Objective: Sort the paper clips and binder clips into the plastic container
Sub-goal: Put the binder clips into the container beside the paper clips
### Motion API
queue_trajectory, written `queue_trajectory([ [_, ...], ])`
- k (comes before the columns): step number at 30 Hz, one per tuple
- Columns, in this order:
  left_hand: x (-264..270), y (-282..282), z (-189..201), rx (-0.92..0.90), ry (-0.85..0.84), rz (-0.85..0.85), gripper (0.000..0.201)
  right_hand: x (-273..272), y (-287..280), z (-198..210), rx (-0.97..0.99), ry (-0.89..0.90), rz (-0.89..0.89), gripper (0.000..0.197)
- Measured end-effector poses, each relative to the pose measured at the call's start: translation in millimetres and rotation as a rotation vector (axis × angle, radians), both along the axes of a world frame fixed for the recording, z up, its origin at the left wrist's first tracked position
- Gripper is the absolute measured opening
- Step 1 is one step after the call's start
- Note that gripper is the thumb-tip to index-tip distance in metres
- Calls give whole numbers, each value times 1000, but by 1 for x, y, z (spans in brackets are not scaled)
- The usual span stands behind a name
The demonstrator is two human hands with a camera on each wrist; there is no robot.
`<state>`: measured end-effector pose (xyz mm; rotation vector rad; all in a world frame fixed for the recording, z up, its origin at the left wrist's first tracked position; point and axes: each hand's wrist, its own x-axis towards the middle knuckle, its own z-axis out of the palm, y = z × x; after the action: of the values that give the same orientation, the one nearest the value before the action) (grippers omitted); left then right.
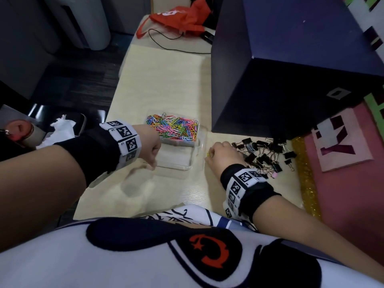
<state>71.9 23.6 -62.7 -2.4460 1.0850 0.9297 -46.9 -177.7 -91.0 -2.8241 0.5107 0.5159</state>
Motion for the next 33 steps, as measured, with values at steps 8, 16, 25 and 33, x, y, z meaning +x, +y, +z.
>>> queue_trajectory([
  [8,-10,0,3,-11,43,9,31,18,-2,4,35,241,-37,27],
  [16,-13,-4,3,-17,54,27,31,28,16,45,219,-296,-60,13],
  [25,-13,-1,-1,-44,56,83,34,-2,-38,21,-82,-161,-432,46],
  [33,-8,-8,2,-98,7,198,35,-32,-61,0,30,148,-477,65],
])
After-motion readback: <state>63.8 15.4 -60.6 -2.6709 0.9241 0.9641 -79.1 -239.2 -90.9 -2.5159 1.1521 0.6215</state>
